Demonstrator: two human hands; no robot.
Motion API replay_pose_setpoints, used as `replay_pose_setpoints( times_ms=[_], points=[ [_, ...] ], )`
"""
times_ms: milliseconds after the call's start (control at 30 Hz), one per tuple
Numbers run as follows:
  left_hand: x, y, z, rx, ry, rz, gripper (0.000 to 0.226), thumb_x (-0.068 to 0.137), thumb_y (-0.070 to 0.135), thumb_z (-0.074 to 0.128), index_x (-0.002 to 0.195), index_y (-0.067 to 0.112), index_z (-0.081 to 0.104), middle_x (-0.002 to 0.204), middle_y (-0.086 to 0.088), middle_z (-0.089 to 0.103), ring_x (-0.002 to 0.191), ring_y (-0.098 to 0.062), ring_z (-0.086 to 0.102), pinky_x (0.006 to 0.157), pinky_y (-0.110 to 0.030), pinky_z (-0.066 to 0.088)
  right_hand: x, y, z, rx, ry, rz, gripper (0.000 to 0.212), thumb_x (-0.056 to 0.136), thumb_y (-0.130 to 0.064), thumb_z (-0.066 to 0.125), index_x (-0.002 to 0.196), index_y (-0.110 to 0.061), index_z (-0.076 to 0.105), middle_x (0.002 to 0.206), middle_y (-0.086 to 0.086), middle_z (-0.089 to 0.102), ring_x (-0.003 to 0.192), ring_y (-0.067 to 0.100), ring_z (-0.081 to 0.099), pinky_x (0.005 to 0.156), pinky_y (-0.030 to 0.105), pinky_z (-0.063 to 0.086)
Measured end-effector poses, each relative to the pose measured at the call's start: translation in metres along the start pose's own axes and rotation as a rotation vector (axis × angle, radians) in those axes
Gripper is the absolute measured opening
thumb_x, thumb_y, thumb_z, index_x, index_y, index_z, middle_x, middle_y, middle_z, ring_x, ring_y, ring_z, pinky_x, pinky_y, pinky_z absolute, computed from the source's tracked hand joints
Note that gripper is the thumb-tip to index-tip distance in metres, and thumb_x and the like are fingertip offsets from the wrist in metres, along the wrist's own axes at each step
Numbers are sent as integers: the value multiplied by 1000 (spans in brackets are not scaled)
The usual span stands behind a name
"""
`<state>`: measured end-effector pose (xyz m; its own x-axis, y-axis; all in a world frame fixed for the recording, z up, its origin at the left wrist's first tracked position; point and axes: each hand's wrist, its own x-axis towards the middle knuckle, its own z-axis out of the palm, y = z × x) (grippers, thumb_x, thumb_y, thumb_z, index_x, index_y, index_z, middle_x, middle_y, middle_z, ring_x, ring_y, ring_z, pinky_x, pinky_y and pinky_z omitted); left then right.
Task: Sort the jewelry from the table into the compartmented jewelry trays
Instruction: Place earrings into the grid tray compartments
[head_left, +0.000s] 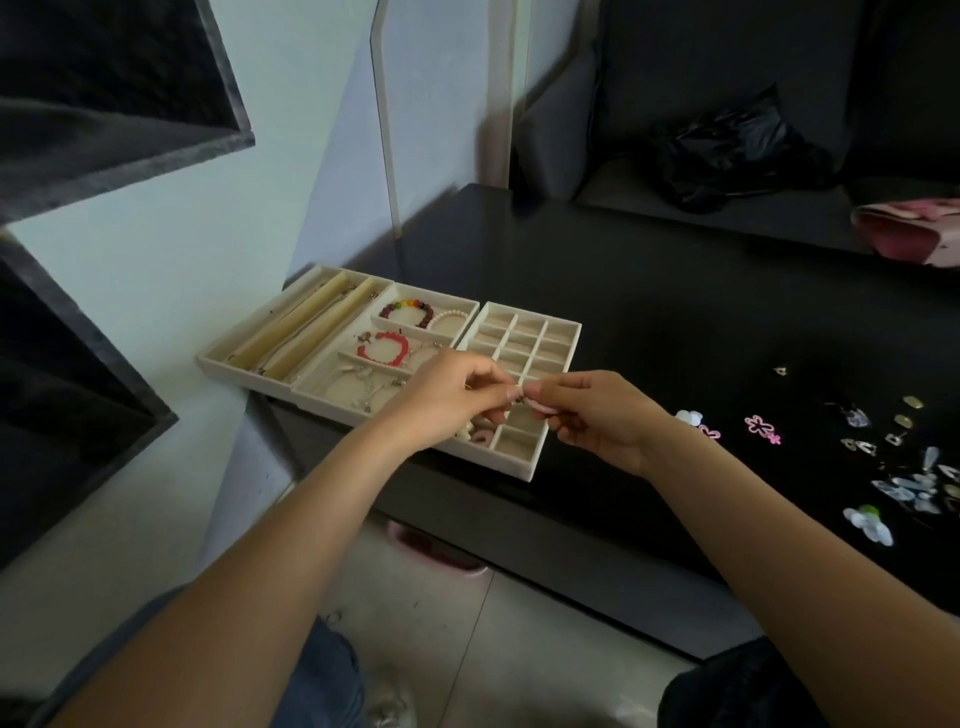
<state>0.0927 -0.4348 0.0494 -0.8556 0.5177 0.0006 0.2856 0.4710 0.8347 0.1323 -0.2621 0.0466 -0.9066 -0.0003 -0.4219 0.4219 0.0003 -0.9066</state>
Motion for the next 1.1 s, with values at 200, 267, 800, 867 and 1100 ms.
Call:
replay_pose_setpoints(
  times_ms=[200,267,800,867,1100],
  points=[
    [-4,-13,-2,-108,-60,-74,7,89,14,62,91,14,68,80,-4,73,74,-16,70,79,-32,57,2,10,3,-89,1,-55,12,84,-7,69,95,-5,71,84,7,69,74,11,63,67,19,54],
    [-5,-16,-4,-140,-58,-83,7,86,13,66,93,13,69,82,-6,74,77,-20,71,81,-34,57,4,10,3,-82,14,-79,12,81,-3,70,94,-4,70,93,13,70,87,17,67,80,25,56],
    [-7,-15,-2,-231,-146,-245,15,81,16,71,96,12,71,90,-6,74,91,-16,70,87,-29,54,15,16,10,-616,119,-277,6,85,-11,68,91,-12,69,79,3,70,72,8,65,69,21,53],
    [-6,-15,-1,-149,-133,-235,13,81,13,71,94,15,70,88,-3,74,89,-13,70,87,-28,53,16,17,11,-665,145,-275,6,84,-13,70,88,-12,66,79,3,69,71,8,66,68,22,54],
    [-6,-14,8,170,-73,-142,11,77,16,76,84,20,69,81,9,69,79,0,61,73,-19,45,13,17,18,-831,143,-326,2,84,-13,69,85,-12,67,75,-6,62,67,-1,55,53,7,38]
  ],
)
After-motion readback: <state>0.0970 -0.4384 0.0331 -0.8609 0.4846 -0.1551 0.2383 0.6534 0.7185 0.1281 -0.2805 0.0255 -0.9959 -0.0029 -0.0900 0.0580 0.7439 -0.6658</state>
